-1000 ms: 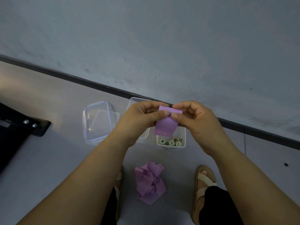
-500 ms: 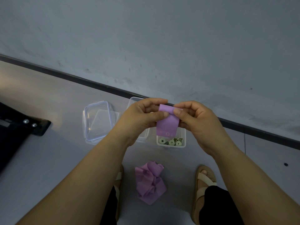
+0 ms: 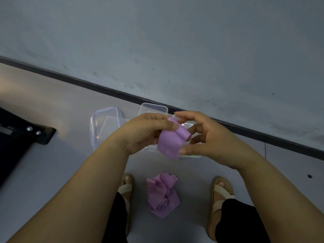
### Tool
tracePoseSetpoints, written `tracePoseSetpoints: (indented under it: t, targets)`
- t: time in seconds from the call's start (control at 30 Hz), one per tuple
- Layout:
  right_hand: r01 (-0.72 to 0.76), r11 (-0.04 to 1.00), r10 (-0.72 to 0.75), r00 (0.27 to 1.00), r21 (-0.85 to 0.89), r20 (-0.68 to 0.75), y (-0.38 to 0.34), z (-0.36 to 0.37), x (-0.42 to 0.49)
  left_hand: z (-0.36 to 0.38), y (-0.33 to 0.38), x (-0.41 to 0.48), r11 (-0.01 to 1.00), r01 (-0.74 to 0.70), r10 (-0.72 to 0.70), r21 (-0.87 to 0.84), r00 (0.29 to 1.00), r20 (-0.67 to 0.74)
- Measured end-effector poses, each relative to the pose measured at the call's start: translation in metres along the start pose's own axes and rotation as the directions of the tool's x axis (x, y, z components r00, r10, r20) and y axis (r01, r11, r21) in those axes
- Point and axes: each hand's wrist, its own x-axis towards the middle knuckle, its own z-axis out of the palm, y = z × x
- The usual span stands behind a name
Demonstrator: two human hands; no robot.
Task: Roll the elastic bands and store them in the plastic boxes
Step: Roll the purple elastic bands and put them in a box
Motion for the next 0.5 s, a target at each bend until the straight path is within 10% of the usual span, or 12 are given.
tracePoseSetpoints:
  t: [0.5]
  targets:
    - [0.058, 0.997, -0.054, 0.995, -0.049, 0.085, -0.0069, -0.0042, -0.0054, 0.0032, 0.0019, -0.0044, 0.992, 0.118, -0.122, 0.031, 0.948, 0.295]
